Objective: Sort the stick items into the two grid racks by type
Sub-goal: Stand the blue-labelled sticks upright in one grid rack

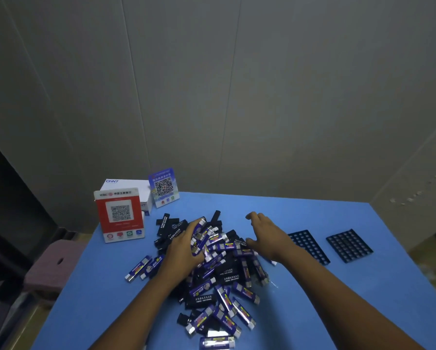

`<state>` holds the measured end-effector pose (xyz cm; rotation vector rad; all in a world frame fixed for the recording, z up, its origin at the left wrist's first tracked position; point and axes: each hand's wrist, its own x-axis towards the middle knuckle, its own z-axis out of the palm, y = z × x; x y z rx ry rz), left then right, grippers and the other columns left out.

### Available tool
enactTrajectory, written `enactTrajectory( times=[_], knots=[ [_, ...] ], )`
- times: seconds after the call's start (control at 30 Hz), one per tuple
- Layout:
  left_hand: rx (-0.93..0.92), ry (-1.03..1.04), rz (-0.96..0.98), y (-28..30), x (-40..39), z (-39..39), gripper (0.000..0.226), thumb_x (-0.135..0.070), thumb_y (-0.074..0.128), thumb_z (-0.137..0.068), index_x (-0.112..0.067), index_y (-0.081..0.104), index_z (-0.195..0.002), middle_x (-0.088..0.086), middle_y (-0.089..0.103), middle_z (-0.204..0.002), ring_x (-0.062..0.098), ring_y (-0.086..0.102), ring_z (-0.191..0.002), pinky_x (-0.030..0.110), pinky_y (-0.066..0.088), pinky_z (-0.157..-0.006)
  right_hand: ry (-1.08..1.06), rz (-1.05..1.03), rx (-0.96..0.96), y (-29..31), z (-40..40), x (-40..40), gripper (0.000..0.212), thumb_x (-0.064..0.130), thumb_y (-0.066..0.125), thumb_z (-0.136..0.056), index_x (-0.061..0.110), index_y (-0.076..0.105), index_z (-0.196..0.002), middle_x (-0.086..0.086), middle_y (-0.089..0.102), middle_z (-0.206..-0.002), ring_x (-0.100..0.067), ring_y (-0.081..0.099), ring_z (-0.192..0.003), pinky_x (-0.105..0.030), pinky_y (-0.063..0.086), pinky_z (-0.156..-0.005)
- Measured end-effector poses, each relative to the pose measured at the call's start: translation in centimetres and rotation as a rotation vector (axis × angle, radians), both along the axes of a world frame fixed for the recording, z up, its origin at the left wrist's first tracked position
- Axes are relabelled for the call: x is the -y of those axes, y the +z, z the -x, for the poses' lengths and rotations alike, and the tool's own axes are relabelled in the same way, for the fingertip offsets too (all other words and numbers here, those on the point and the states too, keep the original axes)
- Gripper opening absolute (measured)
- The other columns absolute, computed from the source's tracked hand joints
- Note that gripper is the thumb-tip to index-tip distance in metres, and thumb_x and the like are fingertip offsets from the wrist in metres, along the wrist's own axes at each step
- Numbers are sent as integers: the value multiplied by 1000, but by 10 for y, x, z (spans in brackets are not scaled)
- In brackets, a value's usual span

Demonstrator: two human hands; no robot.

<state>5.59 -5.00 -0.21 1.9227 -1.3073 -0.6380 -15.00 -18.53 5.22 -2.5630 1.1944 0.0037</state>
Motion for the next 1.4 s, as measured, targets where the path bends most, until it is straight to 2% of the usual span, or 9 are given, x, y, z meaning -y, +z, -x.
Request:
enactTrajectory(
  times=[0.2, 0.43, 0.57, 0.73, 0.83, 1.0, 1.1, 1.23, 1.4],
  knots=[
    [-89, -41, 63, 16, 17, 26, 84, -8, 75, -79, -45, 35, -142, -8, 67, -95, 4, 63, -68, 20, 54, -62, -18, 15, 30, 10, 25, 12, 57, 30, 59, -97, 14, 32, -145, -8, 44, -140, -24, 47, -126, -38, 49, -94],
    [-138, -84, 123, 30, 44, 84, 90, -9, 73, -77, -57, 30, -139, -4, 67, -107, 20, 67, -74, 44, 58, -67, -7, 7, 59, 18, 75, 36, 57, 30, 57, -97, 14, 31, -145, -8, 44, -139, -23, 45, -128, -36, 46, -91],
    [-127, -88, 135, 36, 57, 131, 91, -8, 71, -77, -53, 27, -143, -4, 67, -111, 12, 46, -55, 38, 50, -57, 0, -13, 69, 24, 116, 55, 55, 30, 58, -97, 15, 33, -143, -7, 44, -138, -23, 46, -127, -39, 48, -93],
    [-109, -88, 142, 37, 82, 194, 97, -2, 67, -74, -54, 25, -145, -7, 67, -118, 9, 53, -55, 29, 48, -52, 0, -20, 103, 31, 174, 79, 53, 30, 57, -98, 15, 34, -143, -6, 45, -138, -22, 49, -123, -39, 50, -92],
    [-124, -79, 118, 33, 95, 230, 100, -2, 66, -71, -55, 23, -145, -6, 70, -107, 20, 63, -64, 36, 56, -62, 2, -32, 129, 29, 205, 91, 51, 30, 57, -98, 15, 36, -142, -5, 47, -135, -21, 53, -116, -37, 50, -91],
    [-97, -89, 76, 27, 108, 277, 100, -8, 71, -75, -51, 19, -148, -3, 67, -80, 8, 55, -57, 32, 52, -61, -9, -126, 136, 27, 245, 107, 33, 31, 58, -98, 17, 51, -127, -3, 59, -121, -19, 59, -104, -33, 50, -87],
    [-122, -107, 61, 25, 117, 293, 102, -9, 76, -76, -49, 18, -149, -6, 68, -82, 6, 61, -62, 25, 54, -61, -9, -176, 162, 25, 257, 116, 22, 31, 57, -98, 18, 59, -116, -2, 65, -111, -19, 62, -97, -34, 53, -84],
    [-156, -136, 33, 20, 132, 302, 103, -14, 78, -75, -47, 17, -150, -6, 70, -92, 12, 67, -73, 36, 58, -72, -24, -225, 263, 23, 265, 127, 16, 30, 59, -98, 20, 62, -110, 0, 66, -100, -16, 63, -89, -24, 48, -71],
    [-141, -172, -1, 20, 156, 310, 99, -15, 70, -70, -42, 19, -151, -3, 68, -86, 11, 61, -67, 33, 55, -68, -10, -275, 307, 23, 264, 145, 16, 28, 61, -98, 19, 65, -111, -3, 68, -100, -16, 63, -86, -28, 51, -76]
  ],
)
